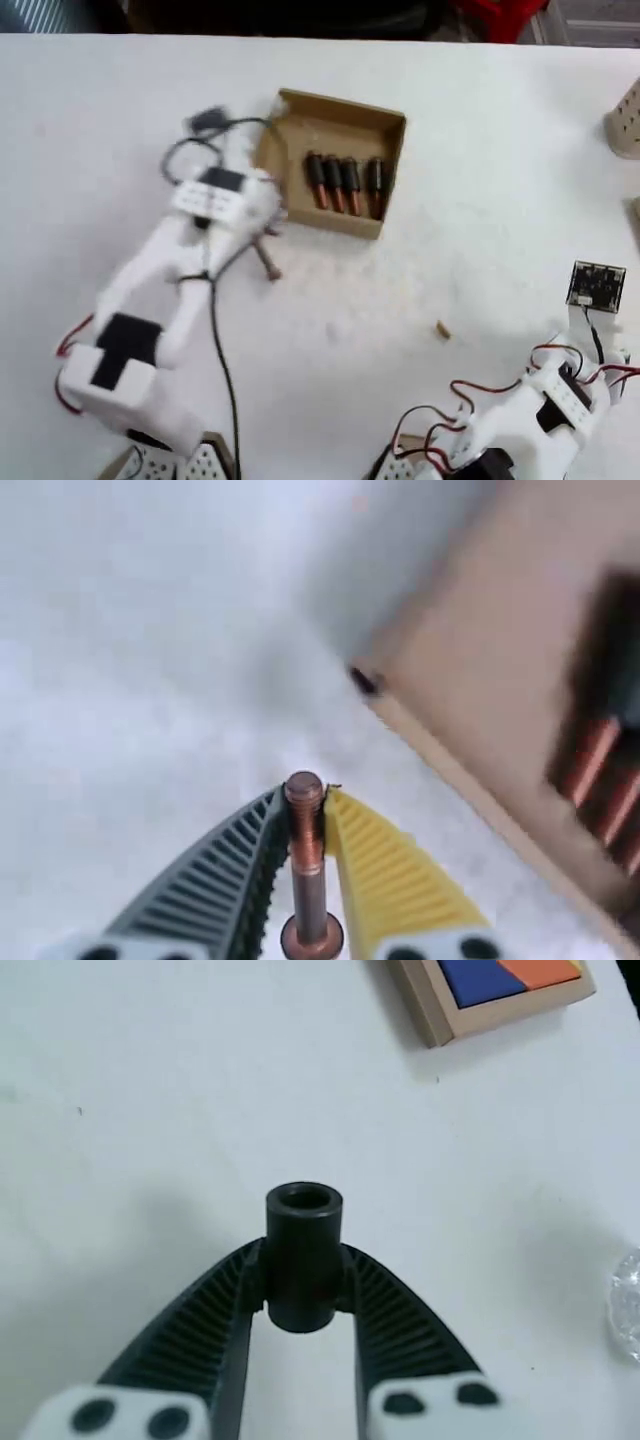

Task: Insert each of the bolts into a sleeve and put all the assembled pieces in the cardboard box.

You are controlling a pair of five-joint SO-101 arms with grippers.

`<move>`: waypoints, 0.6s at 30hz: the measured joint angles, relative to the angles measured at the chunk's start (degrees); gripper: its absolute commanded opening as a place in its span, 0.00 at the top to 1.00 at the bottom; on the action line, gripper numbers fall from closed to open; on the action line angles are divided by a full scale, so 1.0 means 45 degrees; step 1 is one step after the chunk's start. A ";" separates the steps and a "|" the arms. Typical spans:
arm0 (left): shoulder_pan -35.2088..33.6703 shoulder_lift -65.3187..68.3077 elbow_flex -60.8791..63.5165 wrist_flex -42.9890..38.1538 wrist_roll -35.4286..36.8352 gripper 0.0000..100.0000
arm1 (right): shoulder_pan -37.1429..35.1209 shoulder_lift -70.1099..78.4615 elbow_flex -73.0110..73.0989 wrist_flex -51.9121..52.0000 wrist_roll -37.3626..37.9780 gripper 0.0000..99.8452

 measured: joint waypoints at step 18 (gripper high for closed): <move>-0.6193 -0.1016 0.4493 -0.2501 0.0117 0.51 | -0.0371 -0.0078 0.0000 0.0000 0.0664 0.98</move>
